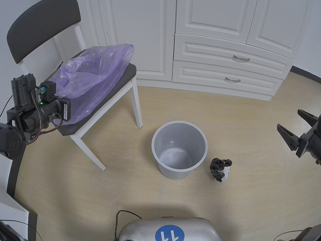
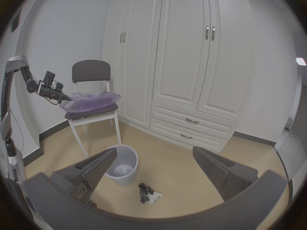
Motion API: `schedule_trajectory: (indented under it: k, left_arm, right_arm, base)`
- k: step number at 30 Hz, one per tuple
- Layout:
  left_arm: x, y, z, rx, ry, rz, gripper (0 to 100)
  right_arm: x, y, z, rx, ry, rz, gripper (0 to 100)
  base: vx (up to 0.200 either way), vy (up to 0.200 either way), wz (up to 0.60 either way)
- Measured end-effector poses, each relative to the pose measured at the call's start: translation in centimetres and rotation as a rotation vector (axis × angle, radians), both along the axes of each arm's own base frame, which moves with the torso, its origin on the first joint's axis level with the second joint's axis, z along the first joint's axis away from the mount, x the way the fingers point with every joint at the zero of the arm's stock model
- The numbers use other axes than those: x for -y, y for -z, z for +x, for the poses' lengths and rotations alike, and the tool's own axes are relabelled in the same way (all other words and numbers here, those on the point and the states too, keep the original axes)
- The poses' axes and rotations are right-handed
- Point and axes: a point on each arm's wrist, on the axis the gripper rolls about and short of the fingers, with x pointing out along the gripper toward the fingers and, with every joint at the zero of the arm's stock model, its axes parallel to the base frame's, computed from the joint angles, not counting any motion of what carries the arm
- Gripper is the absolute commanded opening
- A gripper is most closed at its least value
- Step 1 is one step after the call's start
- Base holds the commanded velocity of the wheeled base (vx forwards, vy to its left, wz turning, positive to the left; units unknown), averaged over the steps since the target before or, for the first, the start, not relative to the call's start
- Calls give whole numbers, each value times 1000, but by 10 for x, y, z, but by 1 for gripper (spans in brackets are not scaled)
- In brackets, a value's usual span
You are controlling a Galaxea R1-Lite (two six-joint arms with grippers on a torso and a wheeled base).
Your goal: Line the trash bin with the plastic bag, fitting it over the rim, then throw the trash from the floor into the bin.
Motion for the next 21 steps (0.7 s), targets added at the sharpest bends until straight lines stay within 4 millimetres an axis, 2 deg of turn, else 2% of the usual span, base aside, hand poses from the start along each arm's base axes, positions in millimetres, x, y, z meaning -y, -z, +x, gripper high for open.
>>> schedule_trajectory:
  k: [9, 15, 21]
  left_arm:
    - [22, 17, -15, 102, 78, -86, 0]
    - [51, 20, -25, 113, 182, -138, 0]
    - [72, 17, -33, 120, 253, -152, 0]
  right_arm:
    - [-13, -5, 26, -16, -37, -50, 100]
    - [-23, 9, 25, -48, -81, -55, 100]
    - [-30, 8, 28, -51, -104, 51, 100]
  base:
    - [0, 0, 0]
    - [0, 0, 0]
    - [0, 0, 0]
